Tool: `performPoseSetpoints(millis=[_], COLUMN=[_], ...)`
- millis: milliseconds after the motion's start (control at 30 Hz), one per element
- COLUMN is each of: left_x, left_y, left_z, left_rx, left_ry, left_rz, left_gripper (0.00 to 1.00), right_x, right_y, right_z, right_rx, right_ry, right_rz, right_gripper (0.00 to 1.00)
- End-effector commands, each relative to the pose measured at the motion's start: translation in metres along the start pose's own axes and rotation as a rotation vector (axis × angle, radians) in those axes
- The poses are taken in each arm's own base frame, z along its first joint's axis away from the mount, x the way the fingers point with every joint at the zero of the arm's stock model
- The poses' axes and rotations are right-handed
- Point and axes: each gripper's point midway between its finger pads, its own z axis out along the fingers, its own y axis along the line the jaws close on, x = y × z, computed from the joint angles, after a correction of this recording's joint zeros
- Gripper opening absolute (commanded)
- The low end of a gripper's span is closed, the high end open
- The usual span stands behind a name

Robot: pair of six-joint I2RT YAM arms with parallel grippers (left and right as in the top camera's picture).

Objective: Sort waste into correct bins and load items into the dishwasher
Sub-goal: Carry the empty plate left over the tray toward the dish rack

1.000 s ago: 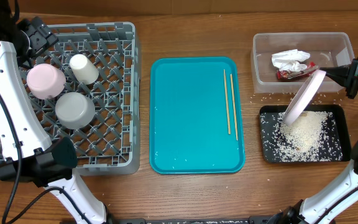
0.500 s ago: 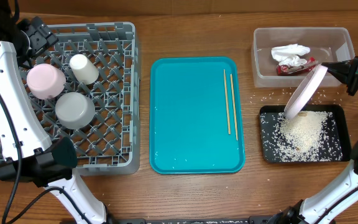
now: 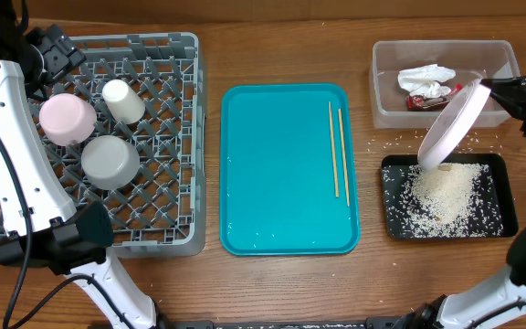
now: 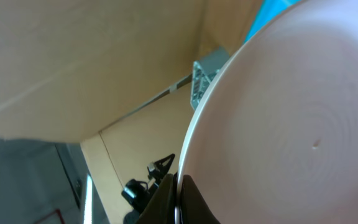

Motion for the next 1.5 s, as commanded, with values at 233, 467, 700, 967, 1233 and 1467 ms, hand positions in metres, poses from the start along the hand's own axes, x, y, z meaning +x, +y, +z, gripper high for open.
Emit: performPoseSetpoints(millis=[233,467,700,967,1233,1467], left_x=[0.000,0.000,0.000,0.000,0.000,0.000], left_y=[0.002,0.002,0.002,0.002,0.002,0.002], left_z=[-0.015,-0.015,-0.015,-0.015,-0.015,-0.015], left_rx=[0.017,0.017,0.017,0.017,0.017,0.017], left_ry=[-0.025,-0.025,-0.025,-0.025,-0.025,-0.025], left_rz=[-0.026,-0.026,-0.026,-0.026,-0.026,-0.026], left_gripper=[1.00,1.00,1.00,1.00,1.00,1.00], right_x=[0.046,0.115,0.173,0.215,0.247,0.239], right_y=[0.042,0.065,0.102,0.106,0.100,0.080], right_z=[0.045,0.138,0.221,0.289,0.355,0.402], right_rx=[-0.015,-0.057,-0.104,-0.119,-0.235,-0.246], right_ry=[0.083,0.317,0.318,0.278,0.371,0.370], right_rz=[-0.482,-0.773,-0.932,-0.893,-0.852,-0.730], right_gripper=[0.04,0.04,0.04,0.04,0.04,0.04])
